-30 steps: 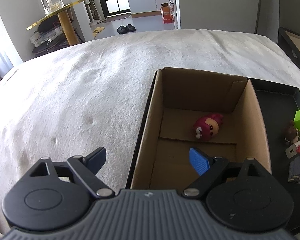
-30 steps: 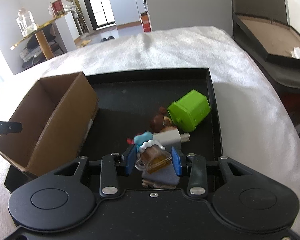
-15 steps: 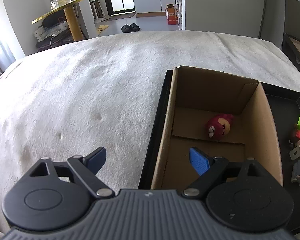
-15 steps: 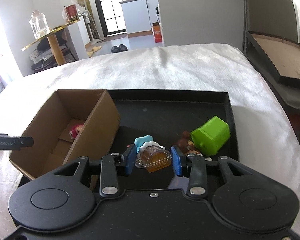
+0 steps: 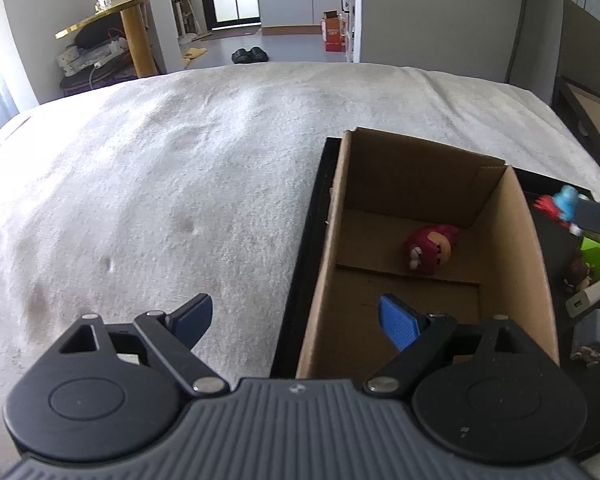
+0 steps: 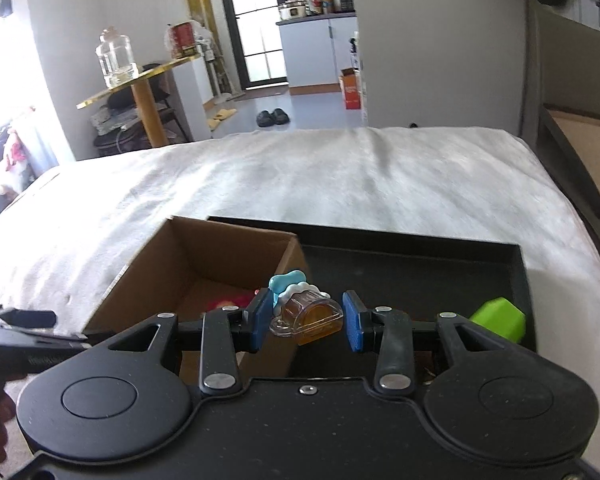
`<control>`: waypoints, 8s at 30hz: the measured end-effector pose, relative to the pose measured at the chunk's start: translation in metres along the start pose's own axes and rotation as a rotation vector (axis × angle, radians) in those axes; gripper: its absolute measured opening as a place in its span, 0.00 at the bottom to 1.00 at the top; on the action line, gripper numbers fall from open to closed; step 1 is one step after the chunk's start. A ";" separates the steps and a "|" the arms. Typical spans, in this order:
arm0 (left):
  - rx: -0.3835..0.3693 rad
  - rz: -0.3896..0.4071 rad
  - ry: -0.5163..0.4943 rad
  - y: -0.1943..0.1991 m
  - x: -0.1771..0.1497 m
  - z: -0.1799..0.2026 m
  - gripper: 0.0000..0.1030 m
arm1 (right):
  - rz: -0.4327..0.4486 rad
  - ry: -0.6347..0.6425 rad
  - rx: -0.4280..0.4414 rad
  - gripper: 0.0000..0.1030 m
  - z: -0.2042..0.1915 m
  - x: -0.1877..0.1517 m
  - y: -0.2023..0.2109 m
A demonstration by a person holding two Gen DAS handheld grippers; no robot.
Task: Organize rigid objects
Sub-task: 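Grasp and lift the mug figure toward the box with the right gripper, then release the mug figure into the box while the left gripper clamps the box wall, then grasp the lavender bunny cube with the right gripper, then carry the bunny cube into the box and release while the left gripper clamps the wall, then move the open right gripper back over the white block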
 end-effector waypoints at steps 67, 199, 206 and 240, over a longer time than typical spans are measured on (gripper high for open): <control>0.062 0.042 -0.058 -0.001 0.003 0.033 0.81 | -0.194 -0.120 -0.144 0.76 0.054 -0.088 0.010; -0.061 0.017 0.040 0.015 0.007 0.012 0.53 | -0.055 0.139 -0.117 0.57 -0.011 -0.015 0.005; -0.046 0.039 0.003 0.022 0.008 0.026 0.73 | -0.069 0.076 -0.124 0.69 0.005 -0.033 0.011; 0.088 -0.016 -0.136 0.000 -0.006 0.074 0.89 | -0.140 -0.107 -0.133 0.93 0.086 -0.091 -0.020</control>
Point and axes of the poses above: each gripper's, at about its wrist camera, not at the fingertips, and y roughly against the way its jaws point, z to its right, x to its top, the point moved 4 cm from there along -y, roughly the way its jaws point, and after that the axes turned 13 degrees about y, right-handed, at the moved point
